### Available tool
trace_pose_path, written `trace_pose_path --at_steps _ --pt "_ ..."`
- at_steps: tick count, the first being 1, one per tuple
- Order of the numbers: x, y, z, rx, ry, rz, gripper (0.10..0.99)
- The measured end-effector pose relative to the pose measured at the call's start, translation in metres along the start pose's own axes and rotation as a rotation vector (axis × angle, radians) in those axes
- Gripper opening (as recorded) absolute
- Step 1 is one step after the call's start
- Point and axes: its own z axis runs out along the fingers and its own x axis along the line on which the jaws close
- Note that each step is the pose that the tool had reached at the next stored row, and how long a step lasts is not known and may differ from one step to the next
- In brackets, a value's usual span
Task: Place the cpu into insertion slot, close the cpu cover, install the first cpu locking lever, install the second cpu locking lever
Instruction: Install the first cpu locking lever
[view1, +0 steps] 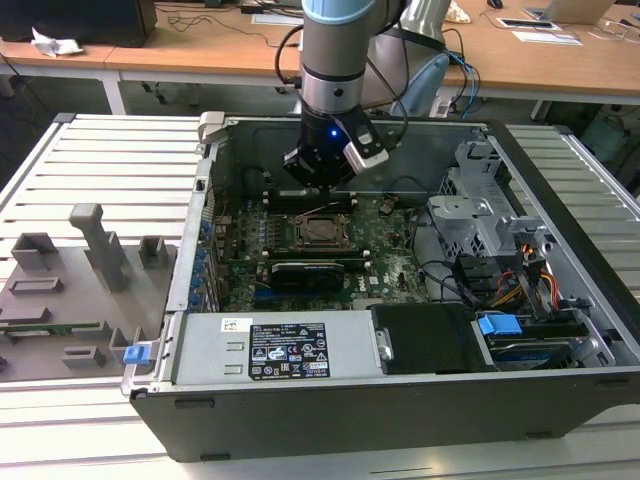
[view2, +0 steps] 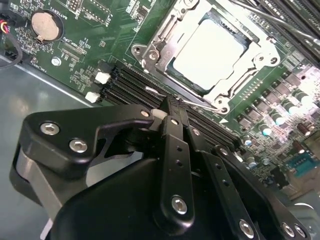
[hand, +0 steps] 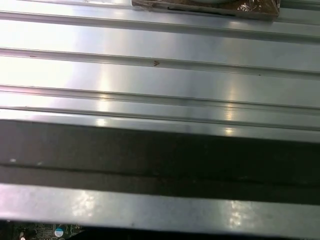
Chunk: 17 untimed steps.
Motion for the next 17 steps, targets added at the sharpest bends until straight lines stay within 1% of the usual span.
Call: trace_pose_path --at_steps 3,9,11,17 --pt "-0.0046 0.0 0.0037 0.0 0.0 0.0 0.106" --pt "-0.01 0.0 0.0086 0.0 0.0 0.0 0.106" --pt "-0.0111 -0.0002 0.0105 0.002 0.0001 0.0 0.106" --pt "-0.0116 -0.0003 0.0131 0.01 0.0008 0.0 0.106"
